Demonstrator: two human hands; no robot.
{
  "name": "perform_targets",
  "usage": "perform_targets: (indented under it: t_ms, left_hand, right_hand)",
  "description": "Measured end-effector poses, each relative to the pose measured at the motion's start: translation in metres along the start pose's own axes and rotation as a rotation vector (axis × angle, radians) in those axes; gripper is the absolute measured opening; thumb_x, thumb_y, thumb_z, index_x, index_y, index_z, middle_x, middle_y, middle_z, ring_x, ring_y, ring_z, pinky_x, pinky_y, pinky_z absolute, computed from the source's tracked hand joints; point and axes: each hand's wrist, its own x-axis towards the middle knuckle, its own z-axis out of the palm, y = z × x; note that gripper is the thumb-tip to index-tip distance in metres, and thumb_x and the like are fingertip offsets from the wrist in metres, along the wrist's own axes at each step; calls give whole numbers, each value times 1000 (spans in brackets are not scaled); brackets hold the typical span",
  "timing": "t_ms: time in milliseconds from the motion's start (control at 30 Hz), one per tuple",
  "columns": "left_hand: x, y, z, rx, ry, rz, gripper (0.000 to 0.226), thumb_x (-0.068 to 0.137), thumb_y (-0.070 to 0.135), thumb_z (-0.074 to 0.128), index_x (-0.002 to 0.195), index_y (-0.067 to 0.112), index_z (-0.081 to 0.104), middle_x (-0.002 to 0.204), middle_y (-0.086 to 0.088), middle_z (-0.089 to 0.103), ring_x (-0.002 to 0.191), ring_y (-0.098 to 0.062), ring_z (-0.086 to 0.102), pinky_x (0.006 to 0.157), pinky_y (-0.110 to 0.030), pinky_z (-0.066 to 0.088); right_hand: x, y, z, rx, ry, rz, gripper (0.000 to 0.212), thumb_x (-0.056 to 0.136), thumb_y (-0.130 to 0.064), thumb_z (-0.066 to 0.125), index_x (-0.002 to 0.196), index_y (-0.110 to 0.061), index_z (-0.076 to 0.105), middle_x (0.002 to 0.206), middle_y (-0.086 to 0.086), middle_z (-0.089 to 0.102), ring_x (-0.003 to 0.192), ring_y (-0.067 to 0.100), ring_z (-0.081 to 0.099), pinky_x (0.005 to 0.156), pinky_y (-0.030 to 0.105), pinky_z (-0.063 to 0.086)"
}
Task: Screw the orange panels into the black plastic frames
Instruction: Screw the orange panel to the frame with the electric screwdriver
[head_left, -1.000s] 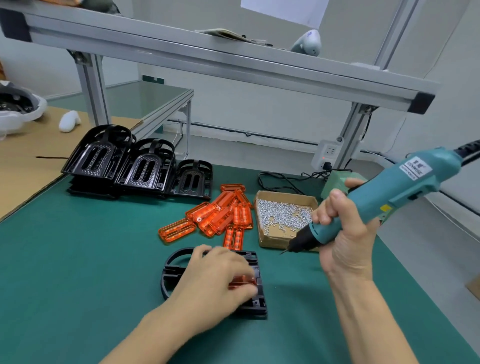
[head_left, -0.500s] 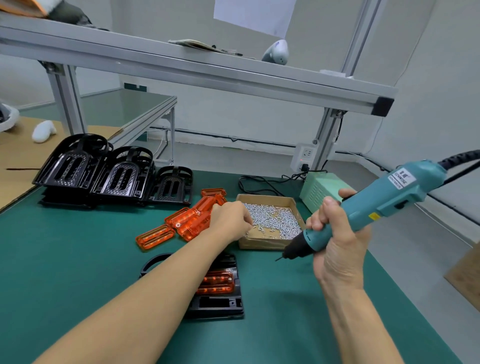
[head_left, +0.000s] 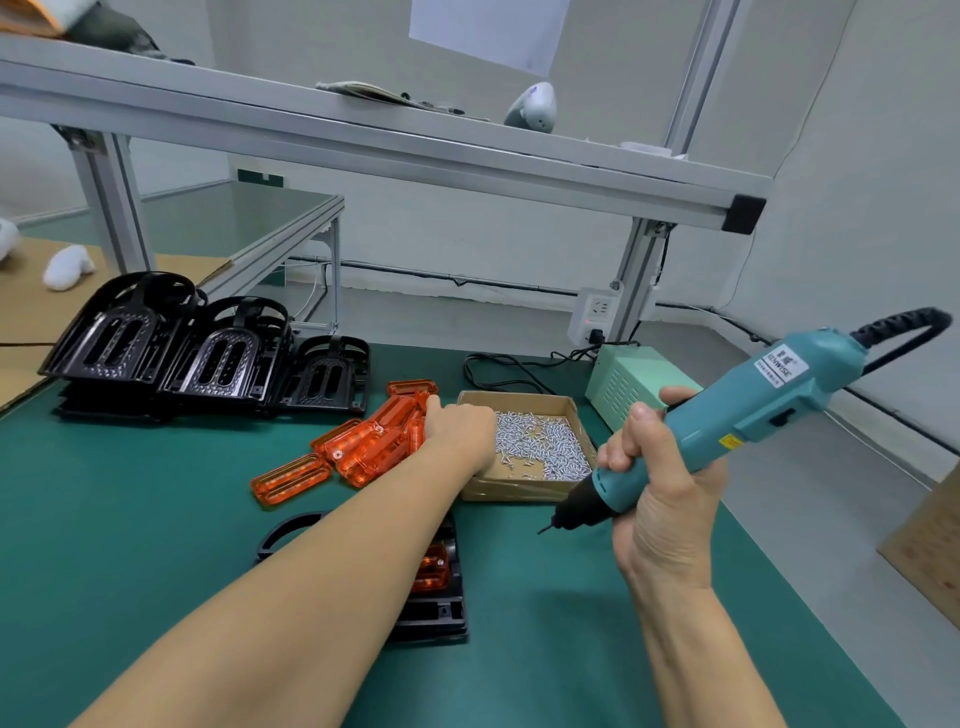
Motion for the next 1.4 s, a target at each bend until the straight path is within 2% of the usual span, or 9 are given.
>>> perform_targets:
  t_ms: [167, 333, 667, 833, 900, 1033, 1167, 1267, 1400]
  left_hand:
    - [1, 1, 2, 65, -33, 48, 20, 83, 9, 51, 68, 18, 42, 76, 1, 50, 96, -25, 54, 101, -45, 21]
    - [1, 0, 6, 138, -43, 130, 3, 89, 15, 47, 88, 18, 47, 112, -7, 61, 117, -28, 44, 106, -48, 17]
    - [0, -2, -4, 104, -60, 119, 23, 85, 12, 53, 66, 18, 41, 87, -3, 53, 107, -28, 51, 106, -49, 17]
    - [1, -1, -2, 158, -51, 174, 8, 89, 14, 50, 83, 15, 45, 111, -7, 61, 116, -29, 45, 109, -51, 15]
    - [0, -2, -2, 149, -43, 164, 15, 89, 17, 52, 75, 16, 47, 105, -5, 61, 114, -27, 47, 108, -50, 15]
    - [1, -1, -1, 78, -2, 168, 8, 87, 12, 55, 85, 18, 61, 92, -1, 64, 103, -23, 54, 106, -48, 17]
    - [-1, 0, 1, 71, 2, 194, 24, 88, 10, 50, 66, 17, 48, 77, 1, 56, 90, -22, 54, 104, -45, 20]
    - [-4, -1, 2, -71, 62, 200, 18, 89, 17, 51, 72, 17, 57, 78, 2, 59, 88, -21, 54, 97, -42, 23]
    - [-21, -5, -6, -670, 115, 156, 16, 84, 14, 61, 71, 22, 63, 76, 6, 65, 80, -15, 60, 86, -34, 44]
  right_hand:
    - [0, 0, 0, 8, 10, 8, 22, 79, -6, 61, 92, -21, 53, 54, -2, 41, 45, 13, 42, 51, 26, 41]
    - [0, 0, 0, 0, 6, 6, 22, 79, -5, 61, 92, -21, 53, 55, -2, 41, 45, 13, 42, 51, 26, 42]
    - [1, -1, -2, -9, 0, 9, 22, 79, -6, 62, 92, -21, 52, 53, -3, 42, 45, 13, 42, 52, 26, 42]
    - [1, 0, -3, -14, 9, 13, 22, 78, -6, 61, 92, -20, 52, 53, -3, 41, 44, 13, 41, 51, 26, 40]
    - [2, 0, -3, -23, 12, 10, 22, 78, -6, 61, 92, -21, 52, 52, -4, 41, 44, 13, 41, 51, 26, 39]
    - [3, 0, -2, -31, 10, 5, 23, 78, -6, 61, 92, -20, 52, 53, -3, 40, 44, 14, 40, 51, 27, 40]
    - [2, -1, -2, -30, 9, 11, 23, 78, -5, 61, 93, -19, 51, 53, -2, 39, 44, 14, 40, 50, 27, 41]
    - [1, -2, -4, -19, 25, 20, 23, 77, -5, 61, 92, -19, 51, 55, -1, 38, 44, 14, 40, 50, 26, 41]
    - [2, -4, -3, 22, 46, 20, 21, 77, -5, 60, 91, -18, 51, 54, -2, 39, 44, 13, 39, 49, 24, 41]
